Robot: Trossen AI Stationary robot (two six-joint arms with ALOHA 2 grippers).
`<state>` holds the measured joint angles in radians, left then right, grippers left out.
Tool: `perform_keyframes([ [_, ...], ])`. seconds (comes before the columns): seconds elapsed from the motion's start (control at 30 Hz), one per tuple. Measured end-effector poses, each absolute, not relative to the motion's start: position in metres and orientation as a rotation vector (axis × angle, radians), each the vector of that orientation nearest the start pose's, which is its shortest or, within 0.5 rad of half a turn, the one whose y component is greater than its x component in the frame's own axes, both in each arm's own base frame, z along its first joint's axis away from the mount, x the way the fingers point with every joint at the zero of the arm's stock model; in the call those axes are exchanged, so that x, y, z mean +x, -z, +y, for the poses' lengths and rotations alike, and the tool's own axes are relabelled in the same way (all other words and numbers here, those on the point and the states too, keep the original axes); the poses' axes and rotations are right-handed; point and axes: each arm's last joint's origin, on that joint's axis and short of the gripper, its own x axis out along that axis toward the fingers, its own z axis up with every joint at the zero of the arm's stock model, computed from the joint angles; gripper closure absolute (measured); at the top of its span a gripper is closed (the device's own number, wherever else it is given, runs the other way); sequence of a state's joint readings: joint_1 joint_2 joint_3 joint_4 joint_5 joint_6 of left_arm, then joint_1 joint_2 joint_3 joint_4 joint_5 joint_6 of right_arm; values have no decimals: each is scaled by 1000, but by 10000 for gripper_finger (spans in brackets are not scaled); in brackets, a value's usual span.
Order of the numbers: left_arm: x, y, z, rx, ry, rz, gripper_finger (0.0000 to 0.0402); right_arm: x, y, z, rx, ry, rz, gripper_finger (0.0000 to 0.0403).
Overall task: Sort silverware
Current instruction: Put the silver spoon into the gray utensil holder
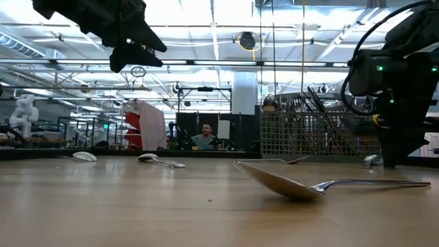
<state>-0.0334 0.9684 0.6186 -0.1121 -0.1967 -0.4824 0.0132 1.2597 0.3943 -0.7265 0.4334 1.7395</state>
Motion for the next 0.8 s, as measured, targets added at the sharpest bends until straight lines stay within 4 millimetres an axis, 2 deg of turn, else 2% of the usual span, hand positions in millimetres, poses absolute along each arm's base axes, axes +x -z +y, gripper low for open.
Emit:
perform_keyframes([
  [0.53, 207, -251, 0, -369, -287, 410, 197, 154, -124, -8, 1066, 1414, 813, 395],
  [0.8, 207, -251, 0, -359, -297, 408, 197, 154, -125, -9, 1153, 1492, 708, 354],
])
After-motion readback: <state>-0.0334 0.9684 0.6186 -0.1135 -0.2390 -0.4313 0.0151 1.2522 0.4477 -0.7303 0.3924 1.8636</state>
